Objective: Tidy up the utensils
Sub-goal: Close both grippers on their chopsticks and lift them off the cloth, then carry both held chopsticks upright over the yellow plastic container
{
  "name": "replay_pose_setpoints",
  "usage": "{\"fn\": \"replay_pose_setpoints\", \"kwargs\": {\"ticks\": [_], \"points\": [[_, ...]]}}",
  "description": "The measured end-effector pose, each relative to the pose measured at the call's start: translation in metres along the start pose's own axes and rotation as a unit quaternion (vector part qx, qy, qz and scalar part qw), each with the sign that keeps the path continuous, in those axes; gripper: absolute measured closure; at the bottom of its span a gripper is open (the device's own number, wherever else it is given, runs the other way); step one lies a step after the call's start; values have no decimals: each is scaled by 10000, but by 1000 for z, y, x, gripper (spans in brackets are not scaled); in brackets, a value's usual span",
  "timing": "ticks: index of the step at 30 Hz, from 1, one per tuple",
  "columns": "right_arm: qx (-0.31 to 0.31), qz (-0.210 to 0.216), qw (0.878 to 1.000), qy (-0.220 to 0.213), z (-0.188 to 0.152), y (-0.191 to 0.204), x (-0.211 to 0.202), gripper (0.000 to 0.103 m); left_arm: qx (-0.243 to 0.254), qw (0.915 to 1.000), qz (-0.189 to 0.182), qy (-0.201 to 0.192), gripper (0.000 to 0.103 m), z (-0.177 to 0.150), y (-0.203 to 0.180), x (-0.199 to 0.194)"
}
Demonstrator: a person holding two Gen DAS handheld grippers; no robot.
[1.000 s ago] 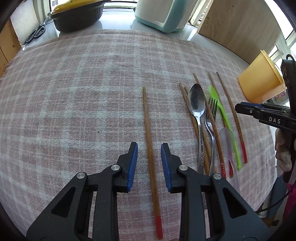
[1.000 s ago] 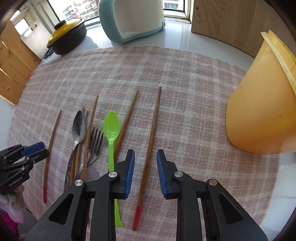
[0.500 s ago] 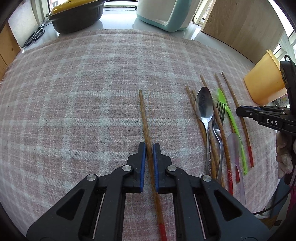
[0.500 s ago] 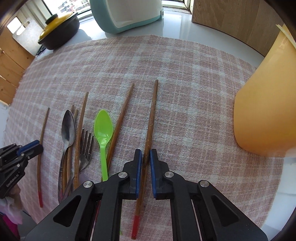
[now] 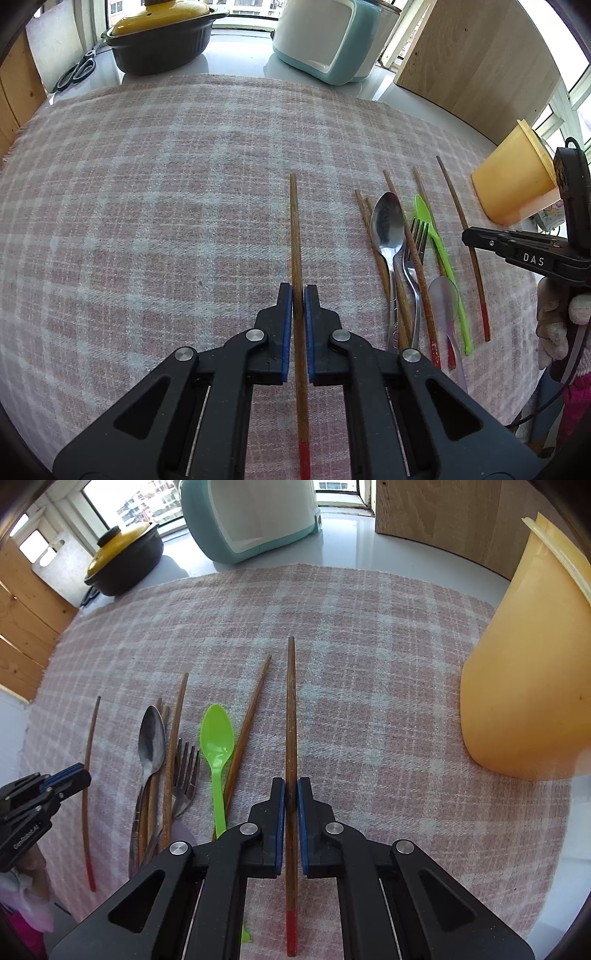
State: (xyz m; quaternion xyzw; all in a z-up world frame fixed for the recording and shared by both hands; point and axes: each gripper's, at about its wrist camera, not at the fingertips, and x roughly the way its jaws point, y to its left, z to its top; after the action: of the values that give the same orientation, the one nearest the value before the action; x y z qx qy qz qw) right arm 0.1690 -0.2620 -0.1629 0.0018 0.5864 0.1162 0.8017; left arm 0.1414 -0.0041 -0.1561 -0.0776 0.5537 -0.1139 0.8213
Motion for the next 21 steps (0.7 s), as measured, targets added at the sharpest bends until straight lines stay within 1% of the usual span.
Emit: {"fn": "replay_pose_setpoints", "kwargs": {"ticks": [5, 11, 21], "points": [[61, 133, 9995, -280, -10, -4, -22, 98, 112, 9997, -20, -221, 99, 2, -7, -19], [103, 172, 9974, -695, -21, -9, -52, 98, 232, 9983, -116, -521, 99, 1, -20, -47], [-30, 52, 9903, -1391, -29, -3, -100, 98, 520, 9930, -343, -1005, 99, 10, -46, -87]]}}
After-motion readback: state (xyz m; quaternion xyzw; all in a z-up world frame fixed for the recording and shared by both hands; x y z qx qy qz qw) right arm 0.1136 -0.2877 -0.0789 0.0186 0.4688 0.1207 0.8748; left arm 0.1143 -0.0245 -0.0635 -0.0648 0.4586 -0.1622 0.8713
